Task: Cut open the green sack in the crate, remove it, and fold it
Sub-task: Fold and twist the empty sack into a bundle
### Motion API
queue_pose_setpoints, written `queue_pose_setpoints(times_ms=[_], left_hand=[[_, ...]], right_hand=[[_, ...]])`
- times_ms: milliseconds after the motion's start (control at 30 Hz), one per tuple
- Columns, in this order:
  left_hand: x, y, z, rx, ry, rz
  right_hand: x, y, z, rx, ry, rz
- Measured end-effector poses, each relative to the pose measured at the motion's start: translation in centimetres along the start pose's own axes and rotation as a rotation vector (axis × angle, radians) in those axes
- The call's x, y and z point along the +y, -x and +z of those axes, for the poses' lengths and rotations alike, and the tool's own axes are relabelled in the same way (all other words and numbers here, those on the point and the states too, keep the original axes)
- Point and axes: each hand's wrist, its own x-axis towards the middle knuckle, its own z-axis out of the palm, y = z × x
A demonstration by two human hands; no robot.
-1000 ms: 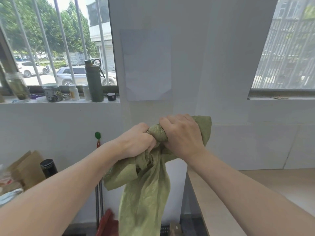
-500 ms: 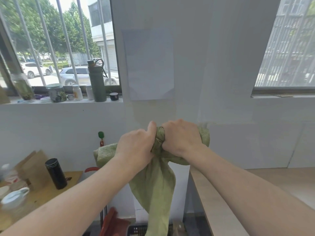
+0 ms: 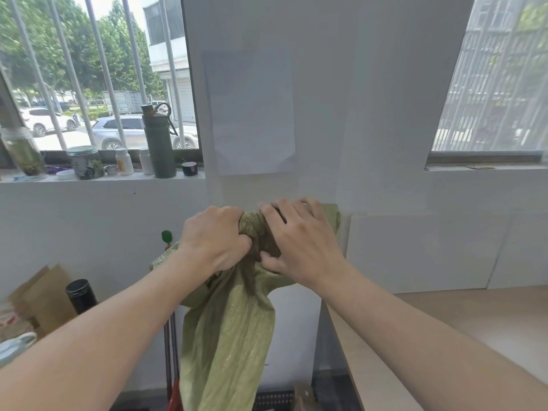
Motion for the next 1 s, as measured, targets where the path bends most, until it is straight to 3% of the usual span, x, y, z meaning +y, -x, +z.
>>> queue_pose_setpoints(times_ms=[100, 200, 433, 600, 700, 833, 1000], left_hand=[[0.1, -0.4, -0.6, -0.047, 0.190, -0.077], [0.6, -0.6, -1.3, -0.203, 0.459, -0.128], [1.9, 0.8, -2.1, -0.489, 0.771, -0.046], [1.4, 0.8, -1.8, -0.503, 0.528, 0.027], [1.5, 1.5, -2.1, -0.364, 0.272, 0.140], [2.8, 2.8, -0.7, -0.113, -0.246, 0.239], [2.7, 2.9, 1.0, -0.016, -0.338, 0.193]], right_hand=[[0.2, 0.2, 0.0, -0.001, 0.006, 0.003], [0.4, -0.3, 0.0, 0.041, 0.023, 0.058], [1.0, -1.6, -0.3, 0.103, 0.002, 0.061], [1.0, -1.9, -1.1, -0.090, -0.014, 0.041], [1.2, -1.6, -1.1, -0.240, 0.020, 0.095], [0.9, -1.9, -1.2, -0.248, -0.022, 0.172], [0.5, -1.8, -1.6, -0.379, -0.075, 0.159]])
